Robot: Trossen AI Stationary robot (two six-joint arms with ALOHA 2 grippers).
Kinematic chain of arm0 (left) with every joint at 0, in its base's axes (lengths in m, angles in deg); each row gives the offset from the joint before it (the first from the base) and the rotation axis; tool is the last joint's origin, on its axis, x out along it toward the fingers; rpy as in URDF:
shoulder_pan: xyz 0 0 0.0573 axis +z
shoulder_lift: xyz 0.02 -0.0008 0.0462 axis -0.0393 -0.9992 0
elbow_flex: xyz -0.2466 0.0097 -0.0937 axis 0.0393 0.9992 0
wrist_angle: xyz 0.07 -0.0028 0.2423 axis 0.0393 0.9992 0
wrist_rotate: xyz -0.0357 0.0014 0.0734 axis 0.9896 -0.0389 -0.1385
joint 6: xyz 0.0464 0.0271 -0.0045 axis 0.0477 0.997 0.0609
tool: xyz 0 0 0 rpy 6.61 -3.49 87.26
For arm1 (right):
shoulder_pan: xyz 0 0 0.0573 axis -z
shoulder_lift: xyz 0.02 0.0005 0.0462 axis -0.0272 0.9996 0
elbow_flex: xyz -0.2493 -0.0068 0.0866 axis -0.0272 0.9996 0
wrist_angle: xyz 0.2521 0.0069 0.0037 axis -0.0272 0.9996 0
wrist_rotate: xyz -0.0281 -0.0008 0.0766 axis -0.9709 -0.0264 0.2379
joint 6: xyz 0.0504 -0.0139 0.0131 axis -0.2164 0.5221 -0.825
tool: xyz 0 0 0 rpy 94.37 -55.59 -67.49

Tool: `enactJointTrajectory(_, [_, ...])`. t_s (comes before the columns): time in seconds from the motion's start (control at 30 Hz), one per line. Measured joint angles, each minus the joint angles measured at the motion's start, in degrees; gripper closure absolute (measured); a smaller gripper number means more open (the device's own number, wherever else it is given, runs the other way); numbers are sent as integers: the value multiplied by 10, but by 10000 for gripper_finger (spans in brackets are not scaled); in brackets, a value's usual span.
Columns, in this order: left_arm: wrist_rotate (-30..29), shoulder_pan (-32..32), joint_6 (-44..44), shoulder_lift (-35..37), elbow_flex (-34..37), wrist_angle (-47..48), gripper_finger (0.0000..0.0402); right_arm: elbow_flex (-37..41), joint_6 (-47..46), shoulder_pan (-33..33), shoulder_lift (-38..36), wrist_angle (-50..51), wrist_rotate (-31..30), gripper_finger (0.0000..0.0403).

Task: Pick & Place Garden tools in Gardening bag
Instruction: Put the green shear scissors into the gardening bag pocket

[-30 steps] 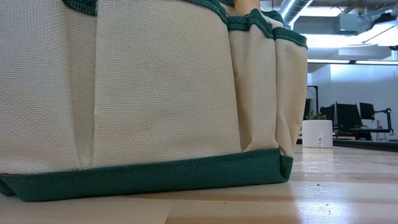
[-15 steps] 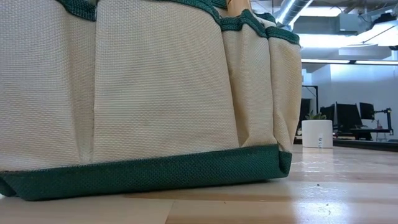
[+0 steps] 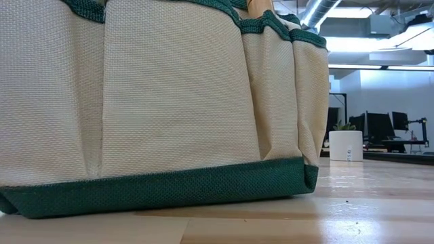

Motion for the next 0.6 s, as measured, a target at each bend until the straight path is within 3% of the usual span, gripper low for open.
enactJointTrajectory(0.17, [-69,-93,11,-25,0,-93,369,0,0,4,0,-10,0,223])
enactJointTrajectory(0.33, [-200,-175,10,-85,0,-172,369,0,0,9,0,-41,-1,223])
enactJointTrajectory(0.6, [-356,-246,11,-206,0,-337,369,0,-3,20,0,-94,-1,223])
